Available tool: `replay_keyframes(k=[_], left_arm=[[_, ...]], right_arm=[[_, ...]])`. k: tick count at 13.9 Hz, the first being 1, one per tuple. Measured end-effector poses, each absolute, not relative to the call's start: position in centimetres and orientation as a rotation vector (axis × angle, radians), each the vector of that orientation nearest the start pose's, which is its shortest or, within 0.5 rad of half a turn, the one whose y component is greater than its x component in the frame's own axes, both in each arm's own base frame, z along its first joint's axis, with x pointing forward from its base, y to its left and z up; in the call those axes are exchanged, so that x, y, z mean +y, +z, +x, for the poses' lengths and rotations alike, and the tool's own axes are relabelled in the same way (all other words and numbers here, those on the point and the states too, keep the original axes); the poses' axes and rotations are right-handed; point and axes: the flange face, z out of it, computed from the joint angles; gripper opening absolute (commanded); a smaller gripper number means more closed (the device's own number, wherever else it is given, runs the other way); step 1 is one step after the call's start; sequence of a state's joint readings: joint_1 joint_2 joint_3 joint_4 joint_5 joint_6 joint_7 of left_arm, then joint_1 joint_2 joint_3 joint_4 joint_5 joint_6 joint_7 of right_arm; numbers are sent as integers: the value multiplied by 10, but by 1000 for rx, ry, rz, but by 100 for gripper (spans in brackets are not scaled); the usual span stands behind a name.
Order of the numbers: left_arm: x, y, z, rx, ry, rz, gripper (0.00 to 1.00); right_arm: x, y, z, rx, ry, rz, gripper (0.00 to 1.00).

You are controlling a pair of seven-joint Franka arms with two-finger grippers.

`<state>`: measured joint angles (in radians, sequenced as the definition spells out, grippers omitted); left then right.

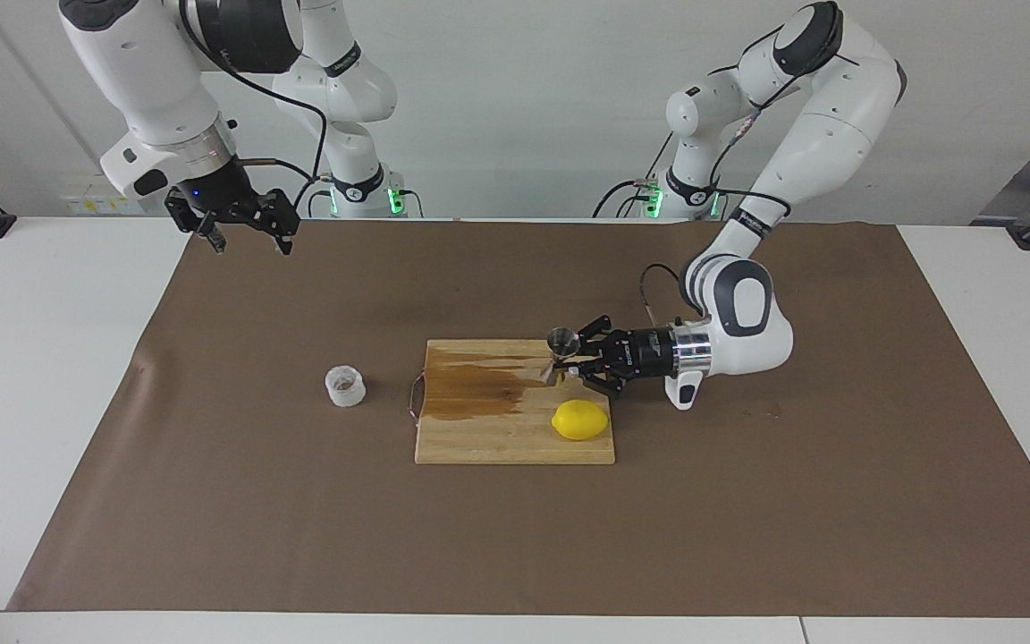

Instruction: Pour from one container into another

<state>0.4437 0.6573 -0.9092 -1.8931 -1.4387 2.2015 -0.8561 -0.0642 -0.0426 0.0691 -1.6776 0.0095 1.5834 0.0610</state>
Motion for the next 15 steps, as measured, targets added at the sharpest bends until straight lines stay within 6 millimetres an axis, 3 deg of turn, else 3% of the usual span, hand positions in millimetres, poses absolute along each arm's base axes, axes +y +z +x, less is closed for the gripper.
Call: replay_keyframes(k=[3,8,10,15], left_arm=[[-306,304,561,1317,-1229,1146,0],[-347,294,513,1291,-1149,1052,0],[-356,291,495,1292,-1115,1053,0],[-360,271,471,1384,-1022,1045,0]], right_arm=[[4,598,540,89,81,-3134,100],[4,598,540,89,81,-3134,100],[4,598,540,89,81,-3134,100],[4,598,540,89,81,-3134,100]])
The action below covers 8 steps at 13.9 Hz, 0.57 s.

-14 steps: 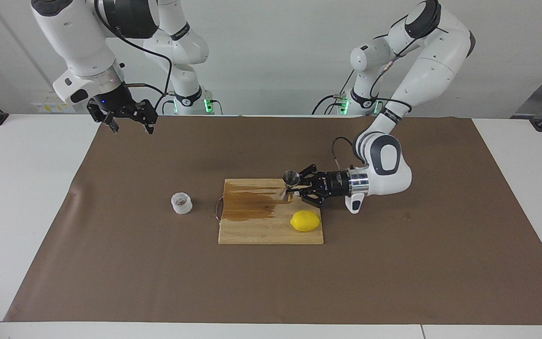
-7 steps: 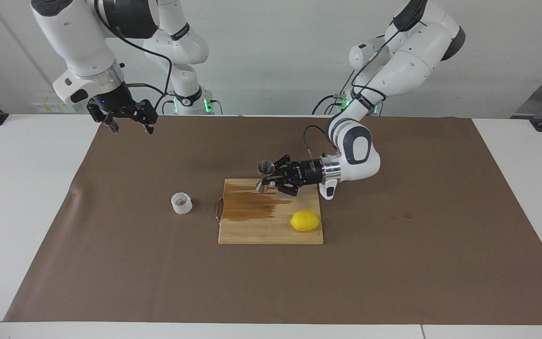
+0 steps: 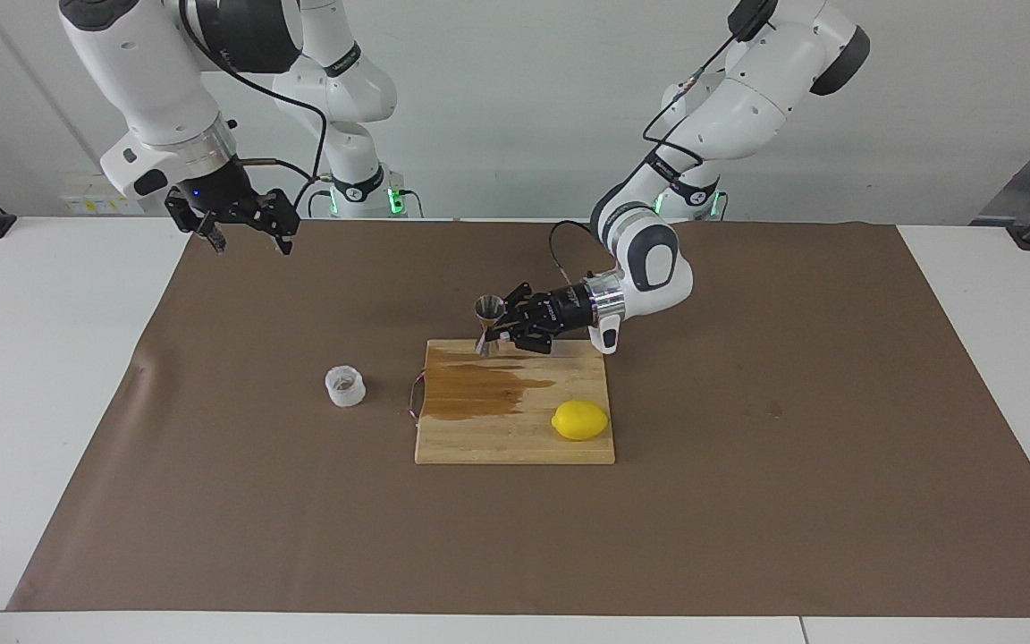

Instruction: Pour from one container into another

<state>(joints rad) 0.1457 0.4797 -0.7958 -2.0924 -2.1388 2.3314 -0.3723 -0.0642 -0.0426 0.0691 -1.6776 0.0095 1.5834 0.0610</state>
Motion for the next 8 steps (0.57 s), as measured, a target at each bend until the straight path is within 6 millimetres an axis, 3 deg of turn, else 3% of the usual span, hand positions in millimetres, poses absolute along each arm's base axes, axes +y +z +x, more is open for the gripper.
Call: replay_keyframes(k=[5,8], left_arm=[[-368,266,465,1458,-1017,947,0],[-363,252,469,1506,-981,915,0]], right_arm=[[4,598,540,89,81,-3134,100],[4,598,540,89,81,-3134,100]])
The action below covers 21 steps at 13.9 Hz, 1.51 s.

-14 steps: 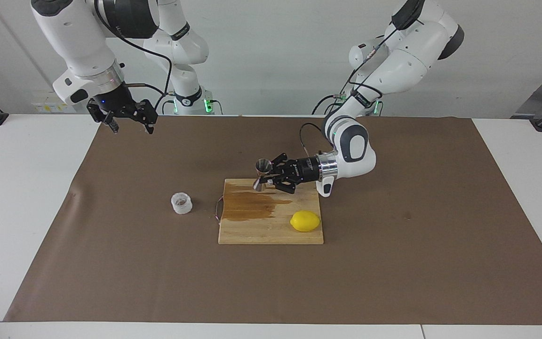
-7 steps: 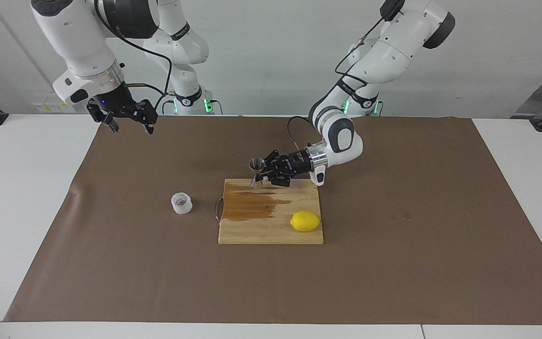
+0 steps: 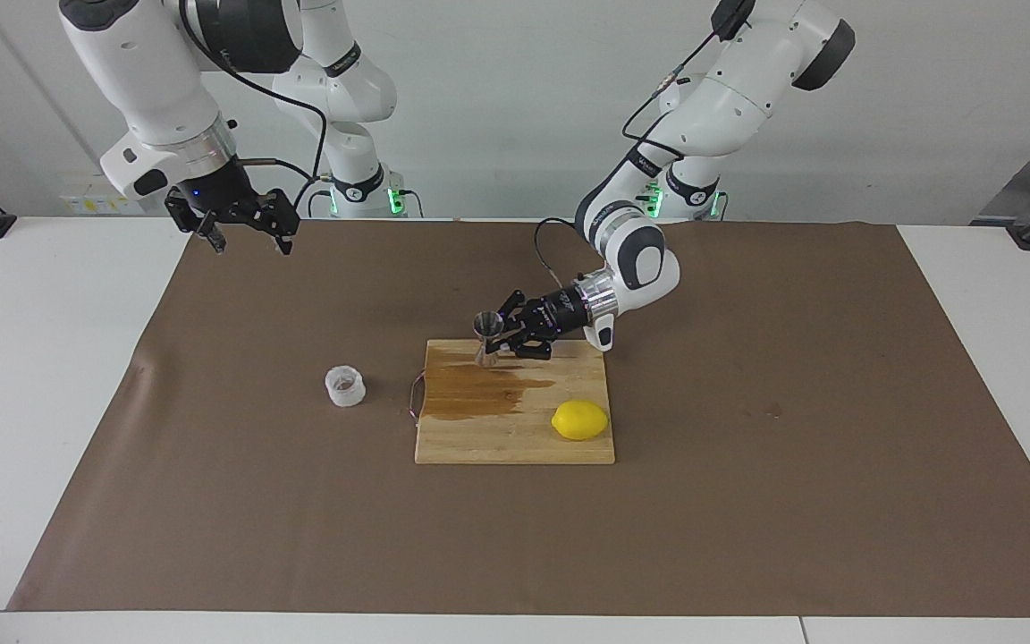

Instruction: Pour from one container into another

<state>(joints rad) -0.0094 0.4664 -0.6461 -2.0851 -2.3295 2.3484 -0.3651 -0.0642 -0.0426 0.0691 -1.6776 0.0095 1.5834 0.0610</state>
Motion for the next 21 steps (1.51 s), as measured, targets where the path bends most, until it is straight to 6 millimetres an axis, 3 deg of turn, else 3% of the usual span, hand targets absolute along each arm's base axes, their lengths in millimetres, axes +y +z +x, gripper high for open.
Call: replay_keyframes(k=[5,21], left_arm=[[-371,244,468,1536,-965,884,0],[-364,237,472,1594,-913,883,3]], right_arm=[[4,598,540,89,81,-3134,100],[4,598,540,89,81,-3134,100]])
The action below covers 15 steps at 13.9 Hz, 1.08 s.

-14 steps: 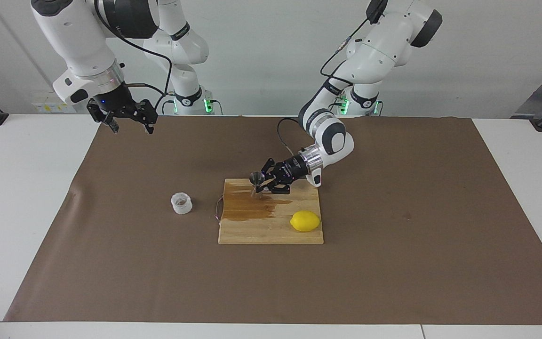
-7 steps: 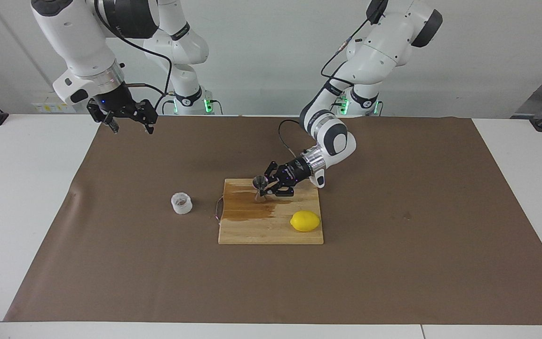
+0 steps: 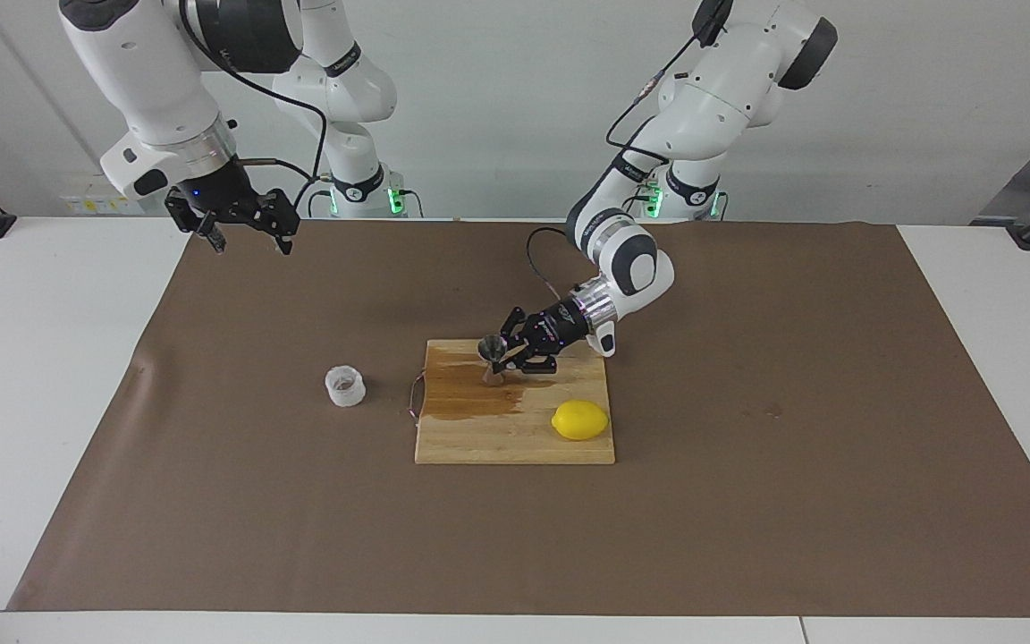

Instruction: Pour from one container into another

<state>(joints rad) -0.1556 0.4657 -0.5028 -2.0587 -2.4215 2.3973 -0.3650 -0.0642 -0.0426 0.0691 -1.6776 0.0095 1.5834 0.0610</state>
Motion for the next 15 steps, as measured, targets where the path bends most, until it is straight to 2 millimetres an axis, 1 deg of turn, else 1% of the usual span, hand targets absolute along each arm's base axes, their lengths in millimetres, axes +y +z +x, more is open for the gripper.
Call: replay_keyframes(k=[2,4,9,11,12,13,14,15], left_arm=[[-363,237,473,1596,-910,882,5],[-363,236,473,1597,-909,883,15],[-363,234,472,1601,-905,891,15],[-363,232,472,1603,-900,896,17],[-363,231,472,1601,-897,899,24],[-363,231,472,1599,-894,902,26],[-363,231,472,1598,-892,904,32],[-363,231,472,1597,-891,905,34]], right_arm=[[4,598,540,89,81,-3134,100],[4,598,540,89,81,-3134,100],[4,598,540,89,81,-3134,100],[4,598,540,89,81,-3134,100],[4,598,540,89,81,-3134,100],[4,598,540,89,81,-3134,100],[4,598,540,89,81,-3134,100],[4,598,540,89,81,-3134,100]])
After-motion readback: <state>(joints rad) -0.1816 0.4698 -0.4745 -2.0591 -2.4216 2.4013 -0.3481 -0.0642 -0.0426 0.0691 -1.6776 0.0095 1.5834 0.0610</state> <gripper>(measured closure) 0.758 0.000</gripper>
